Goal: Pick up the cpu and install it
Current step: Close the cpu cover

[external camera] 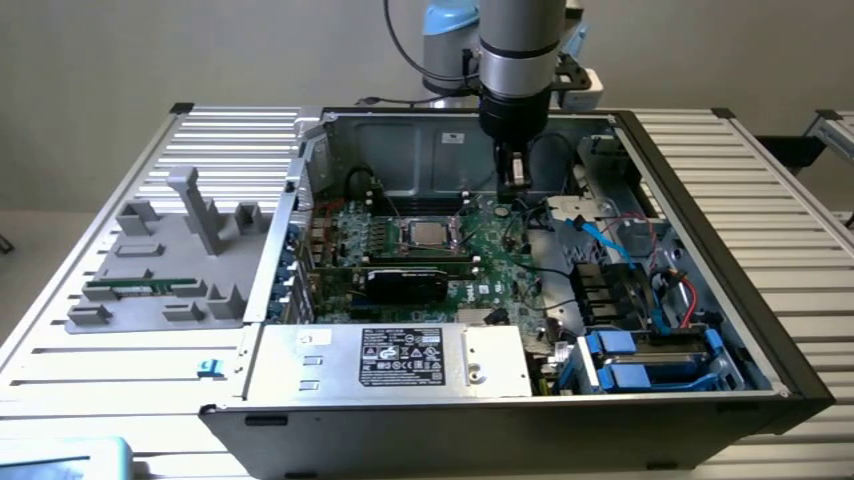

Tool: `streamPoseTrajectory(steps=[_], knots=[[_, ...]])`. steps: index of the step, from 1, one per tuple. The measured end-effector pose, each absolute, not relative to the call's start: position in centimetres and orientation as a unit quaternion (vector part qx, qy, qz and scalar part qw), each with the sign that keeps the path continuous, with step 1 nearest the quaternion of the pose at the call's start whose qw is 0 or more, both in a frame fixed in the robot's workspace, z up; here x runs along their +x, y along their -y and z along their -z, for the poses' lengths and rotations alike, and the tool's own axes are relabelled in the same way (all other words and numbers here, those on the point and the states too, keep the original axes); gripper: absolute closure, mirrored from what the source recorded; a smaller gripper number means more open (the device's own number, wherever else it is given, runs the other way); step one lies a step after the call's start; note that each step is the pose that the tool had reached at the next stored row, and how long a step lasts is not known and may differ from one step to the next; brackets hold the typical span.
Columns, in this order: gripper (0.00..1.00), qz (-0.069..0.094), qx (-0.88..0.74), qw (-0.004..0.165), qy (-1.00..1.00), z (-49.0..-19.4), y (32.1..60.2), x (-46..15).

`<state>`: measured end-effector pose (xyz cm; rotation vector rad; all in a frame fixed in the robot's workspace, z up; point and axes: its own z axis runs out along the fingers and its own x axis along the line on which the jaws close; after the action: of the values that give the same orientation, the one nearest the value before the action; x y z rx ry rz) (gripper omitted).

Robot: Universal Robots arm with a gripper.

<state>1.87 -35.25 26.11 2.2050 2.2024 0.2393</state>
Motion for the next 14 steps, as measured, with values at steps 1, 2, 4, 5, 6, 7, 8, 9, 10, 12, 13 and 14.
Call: streamPoseTrajectory(steps=[1, 2, 4, 5, 6, 7, 8, 9, 10, 12, 13, 14], knots=[[0.89, -0.077, 0.705, 0.008, -0.705, -25.9, 35.3, 1.9], [0.89, -0.077, 0.705, 0.008, -0.705, -25.7, 35.3, 2.0], [0.89, -0.075, 0.706, 0.007, -0.705, -25.4, 35.3, 2.0], [0.89, -0.074, 0.706, 0.006, -0.705, -25.3, 35.3, 2.0], [0.89, -0.073, 0.706, 0.004, -0.705, -25.1, 35.3, 2.0], [0.89, -0.070, 0.706, 0.002, -0.705, -25.1, 35.3, 2.0], [0.89, -0.067, 0.706, -0.002, -0.705, -25.0, 35.3, 2.0], [0.89, -0.063, 0.707, -0.005, -0.705, -24.9, 35.3, 2.0], [0.89, -0.058, 0.707, -0.010, -0.705, -24.9, 35.3, 2.0], [0.89, -0.048, 0.708, -0.021, -0.704, -24.9, 35.3, 2.0], [0.89, -0.042, 0.708, -0.027, -0.704, -24.9, 35.3, 2.0], [0.89, -0.036, 0.709, -0.034, -0.704, -24.9, 35.3, 2.0]])
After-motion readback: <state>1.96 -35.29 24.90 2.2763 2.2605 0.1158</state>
